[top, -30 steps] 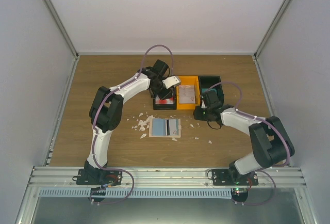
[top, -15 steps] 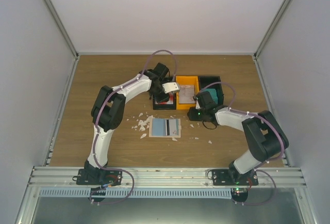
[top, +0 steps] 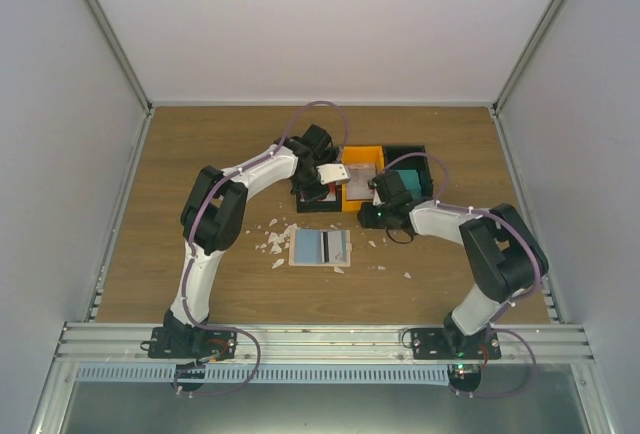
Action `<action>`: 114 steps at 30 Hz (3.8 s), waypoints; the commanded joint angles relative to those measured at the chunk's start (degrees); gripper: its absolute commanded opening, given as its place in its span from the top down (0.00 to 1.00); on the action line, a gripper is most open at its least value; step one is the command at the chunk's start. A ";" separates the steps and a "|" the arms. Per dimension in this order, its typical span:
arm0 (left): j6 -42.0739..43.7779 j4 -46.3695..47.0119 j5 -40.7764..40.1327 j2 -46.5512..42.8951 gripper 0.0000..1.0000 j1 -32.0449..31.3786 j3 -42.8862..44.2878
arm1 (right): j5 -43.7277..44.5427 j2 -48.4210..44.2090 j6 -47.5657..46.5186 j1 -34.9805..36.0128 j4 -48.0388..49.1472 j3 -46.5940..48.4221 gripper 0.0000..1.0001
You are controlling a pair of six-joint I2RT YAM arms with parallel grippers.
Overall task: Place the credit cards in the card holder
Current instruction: Pick up the credit card from the storage box.
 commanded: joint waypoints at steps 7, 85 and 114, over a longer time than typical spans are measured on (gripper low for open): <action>-0.57 -6.12 2.18 -0.09 0.79 -0.86 0.61 | 2.07 4.39 0.70 0.29 -0.29 5.60 0.66; -6.91 -10.23 7.02 -5.72 0.77 -1.06 2.67 | 1.71 7.37 2.81 0.57 -1.37 7.90 0.67; -6.99 -9.15 4.84 -1.17 0.78 -0.71 2.71 | 2.24 6.05 2.70 0.59 -2.00 7.20 0.67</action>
